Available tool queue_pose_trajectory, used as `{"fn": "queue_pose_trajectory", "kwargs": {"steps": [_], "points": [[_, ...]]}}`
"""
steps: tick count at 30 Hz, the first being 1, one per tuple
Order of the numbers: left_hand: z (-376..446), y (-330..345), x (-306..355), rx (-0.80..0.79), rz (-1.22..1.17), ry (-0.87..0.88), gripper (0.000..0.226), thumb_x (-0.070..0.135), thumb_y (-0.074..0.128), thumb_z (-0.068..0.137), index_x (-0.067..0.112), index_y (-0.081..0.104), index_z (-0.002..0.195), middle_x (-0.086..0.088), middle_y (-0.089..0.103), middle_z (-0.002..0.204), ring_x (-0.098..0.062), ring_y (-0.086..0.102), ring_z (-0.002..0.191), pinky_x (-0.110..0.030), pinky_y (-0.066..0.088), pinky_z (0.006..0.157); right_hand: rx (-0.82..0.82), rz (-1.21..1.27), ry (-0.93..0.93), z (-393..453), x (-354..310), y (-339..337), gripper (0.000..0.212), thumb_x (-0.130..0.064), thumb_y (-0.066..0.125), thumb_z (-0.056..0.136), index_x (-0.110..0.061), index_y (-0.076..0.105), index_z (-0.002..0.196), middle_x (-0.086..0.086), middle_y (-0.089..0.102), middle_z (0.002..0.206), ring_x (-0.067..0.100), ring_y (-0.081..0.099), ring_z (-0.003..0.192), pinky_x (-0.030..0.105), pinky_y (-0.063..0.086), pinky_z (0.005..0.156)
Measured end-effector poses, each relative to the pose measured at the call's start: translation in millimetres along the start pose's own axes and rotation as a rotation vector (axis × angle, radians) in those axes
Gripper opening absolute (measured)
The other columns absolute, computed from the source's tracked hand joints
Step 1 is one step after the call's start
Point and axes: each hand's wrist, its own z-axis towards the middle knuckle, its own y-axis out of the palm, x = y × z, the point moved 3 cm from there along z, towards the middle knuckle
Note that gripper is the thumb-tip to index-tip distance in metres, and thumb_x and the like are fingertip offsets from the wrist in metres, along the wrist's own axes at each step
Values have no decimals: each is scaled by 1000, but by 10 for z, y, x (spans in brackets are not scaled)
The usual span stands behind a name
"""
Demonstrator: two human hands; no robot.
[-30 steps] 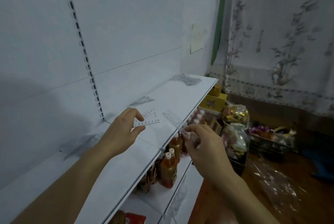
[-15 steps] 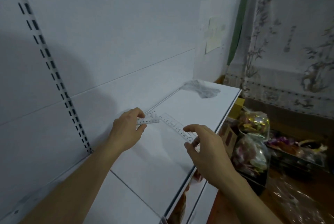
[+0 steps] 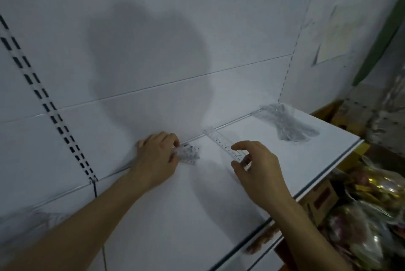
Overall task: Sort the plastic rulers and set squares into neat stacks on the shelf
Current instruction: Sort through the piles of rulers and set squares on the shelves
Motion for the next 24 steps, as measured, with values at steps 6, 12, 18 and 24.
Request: {"fn": "queue_pose_trajectory", "kwargs": {"steps": [6, 12, 18, 24], "points": [[316, 265, 617, 46, -22, -9, 20, 22, 64, 82, 27, 56, 100, 8, 56, 102, -20, 55, 97, -38, 41, 83, -29, 21, 39, 472, 640, -256, 31, -22, 76, 88, -30, 64, 115, -15, 59, 108, 0, 60, 85, 4, 42, 72], [742, 776, 1467, -19, -95, 30, 23, 28, 58, 90, 29, 54, 113, 11, 51, 116, -13, 49, 106, -33, 35, 86, 55, -81, 97, 875, 1393, -712, 25, -30, 76, 87, -30, 67, 111, -9, 65, 118, 15, 57, 110, 35, 51, 94], [1069, 1194, 1733, -99, -79, -44, 32, 40, 50, 94, 31, 51, 124, 13, 47, 125, -13, 44, 120, -35, 33, 95, 73, -91, 119, 1310, 1810, -916, 18, -34, 76, 87, -32, 71, 105, -8, 68, 115, 19, 59, 106, 37, 52, 90], [1104, 1304, 1722, -30, -34, -65, 30, 43, 41, 86, 34, 54, 111, 15, 46, 117, -11, 45, 110, -34, 31, 90, 10, -107, 105, 1543, 1999, -844, 20, -33, 75, 88, -27, 74, 108, -4, 69, 120, 20, 59, 112, 34, 49, 96]]}}
